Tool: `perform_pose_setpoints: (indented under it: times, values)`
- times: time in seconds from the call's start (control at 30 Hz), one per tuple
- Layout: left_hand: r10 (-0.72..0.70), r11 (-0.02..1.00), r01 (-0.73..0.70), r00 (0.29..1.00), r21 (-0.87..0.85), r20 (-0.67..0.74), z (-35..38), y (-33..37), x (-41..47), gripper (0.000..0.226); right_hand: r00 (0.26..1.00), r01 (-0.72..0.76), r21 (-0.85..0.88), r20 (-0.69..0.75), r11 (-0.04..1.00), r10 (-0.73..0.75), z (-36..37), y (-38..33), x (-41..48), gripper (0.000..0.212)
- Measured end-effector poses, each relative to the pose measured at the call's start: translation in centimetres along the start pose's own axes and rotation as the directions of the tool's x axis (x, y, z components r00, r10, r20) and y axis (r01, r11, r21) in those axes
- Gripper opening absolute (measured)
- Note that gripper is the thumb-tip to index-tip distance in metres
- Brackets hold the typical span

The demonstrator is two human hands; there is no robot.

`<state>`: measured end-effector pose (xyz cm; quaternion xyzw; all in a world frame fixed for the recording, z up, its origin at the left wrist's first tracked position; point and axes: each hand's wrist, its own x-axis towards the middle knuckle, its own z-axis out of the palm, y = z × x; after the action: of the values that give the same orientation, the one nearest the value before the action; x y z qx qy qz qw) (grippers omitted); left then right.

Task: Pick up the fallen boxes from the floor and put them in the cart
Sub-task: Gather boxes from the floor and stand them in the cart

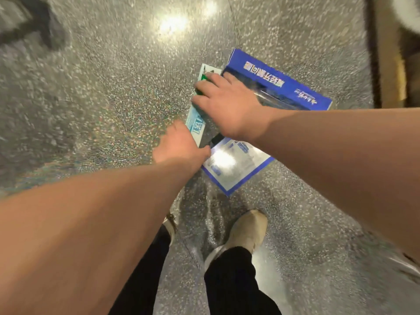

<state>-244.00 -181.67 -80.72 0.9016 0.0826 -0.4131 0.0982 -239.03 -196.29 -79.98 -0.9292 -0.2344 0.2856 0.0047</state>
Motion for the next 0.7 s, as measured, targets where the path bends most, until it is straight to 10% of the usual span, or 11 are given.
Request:
perform_pose_setpoints:
  times: [0.37, 0.7]
  values:
    - [-0.025, 0.997, 0.022, 0.999, -0.075, -0.036, 1.7, -0.6, 1.3, 0.038, 0.999, 0.044, -0.131, -0.021, 0.990, -0.047, 0.2, 0.1, 2.9, 0.035]
    - [0.049, 0.999, -0.049, 0.994, 0.009, -0.100, -10.0, -2.6, -6.4, 0.034, 0.988, 0.154, -0.227, 0.019, 0.962, -0.154, -12.1, -2.8, -0.7, 0.059]
